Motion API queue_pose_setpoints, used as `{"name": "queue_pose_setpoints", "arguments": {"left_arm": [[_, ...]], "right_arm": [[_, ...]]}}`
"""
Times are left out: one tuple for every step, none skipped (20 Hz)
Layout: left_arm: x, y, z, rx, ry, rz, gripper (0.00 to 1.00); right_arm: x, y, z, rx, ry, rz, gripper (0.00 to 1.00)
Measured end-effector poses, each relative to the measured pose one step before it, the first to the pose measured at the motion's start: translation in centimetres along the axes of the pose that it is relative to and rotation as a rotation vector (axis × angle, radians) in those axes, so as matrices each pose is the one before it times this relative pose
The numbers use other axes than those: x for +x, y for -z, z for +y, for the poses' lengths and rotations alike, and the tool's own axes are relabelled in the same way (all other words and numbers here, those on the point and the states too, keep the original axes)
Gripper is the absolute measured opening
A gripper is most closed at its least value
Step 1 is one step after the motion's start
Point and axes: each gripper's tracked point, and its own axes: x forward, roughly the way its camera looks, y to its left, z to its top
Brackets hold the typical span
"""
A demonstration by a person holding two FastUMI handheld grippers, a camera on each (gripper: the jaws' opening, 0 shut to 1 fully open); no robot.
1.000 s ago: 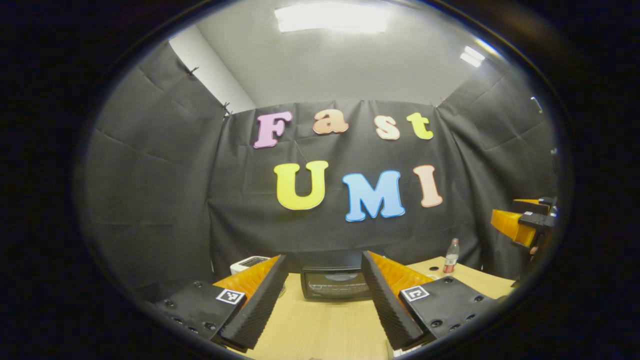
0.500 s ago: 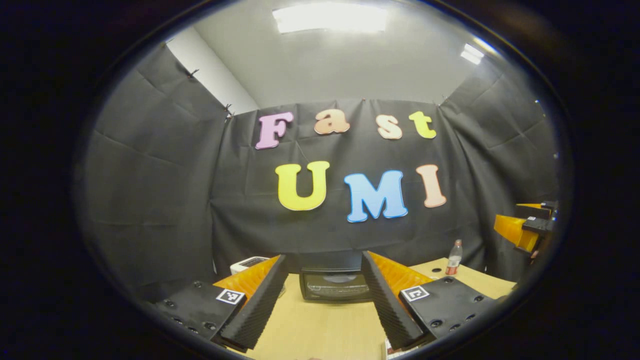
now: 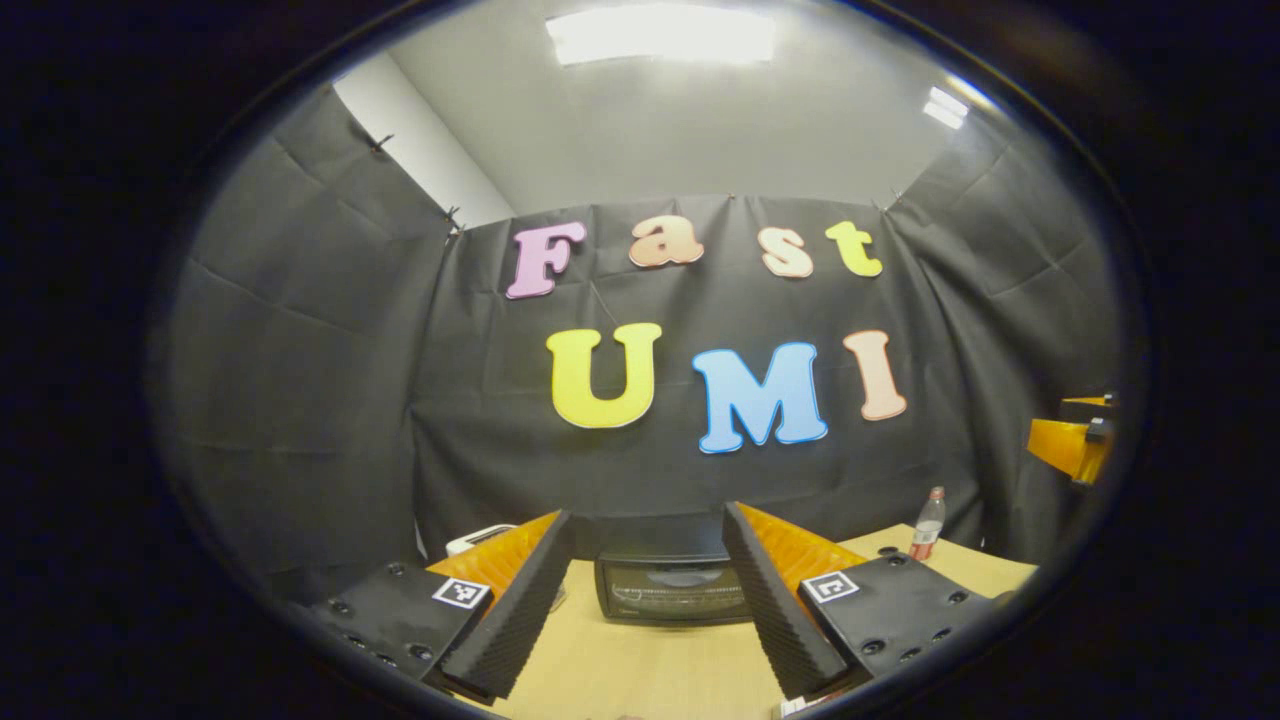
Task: Open the electric oven with the left hand, put the food in, and close the electric oven.
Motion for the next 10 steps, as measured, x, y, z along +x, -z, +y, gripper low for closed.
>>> {"name": "queue_pose_setpoints", "arguments": {"left_arm": [[1.266, 0.460, 0.086, -0.00348, 0.00931, 0.00431, 1.00], [1.224, 0.432, 0.102, -0.00469, 0.00964, 0.00149, 1.00], [1.284, 0.446, -0.032, -0.00497, 0.00837, 0.00243, 1.00], [1.201, 0.403, -0.031, -0.00550, 0.00984, 0.00418, 1.00], [1.192, 0.628, 0.021, -0.00336, 0.00974, 0.00456, 1.00], [1.204, 0.502, 0.010, -0.00126, 0.00985, 0.00424, 1.00], [0.958, 0.727, -0.127, 0.00094, 0.01022, 0.00436, 0.98], [1.094, 0.630, 0.048, 0.00171, 0.00627, 0.00492, 1.00], [1.038, 0.836, -0.016, -0.00028, 0.00557, 0.00689, 0.98], [1.127, 0.603, 0.020, -0.00432, 0.00644, 0.00619, 0.98]], "right_arm": [[0.233, 0.132, 0.199, 0.00000, 0.00952, 0.00040, 0.97], [0.285, -0.043, 0.296, -0.00183, 0.00659, -0.00436, 0.96], [0.334, -0.066, 0.185, -0.00817, 0.01058, -0.00250, 0.96], [0.258, 0.129, 0.014, -0.00871, 0.01374, 0.00517, 0.96], [0.245, 0.153, 0.162, -0.00223, 0.00939, 0.00396, 0.96], [0.151, -0.091, 0.211, 0.00063, 0.01126, -0.00161, 0.97], [0.219, 0.114, 0.124, -0.00320, 0.01123, -0.00301, 0.96], [0.165, 0.098, 0.145, -0.00627, 0.01145, 0.00093, 0.96], [0.240, 0.255, 0.135, -0.00598, 0.00955, 0.00448, 0.97], [0.113, 0.205, 0.185, -0.00491, 0.00845, 0.00695, 0.97]]}}
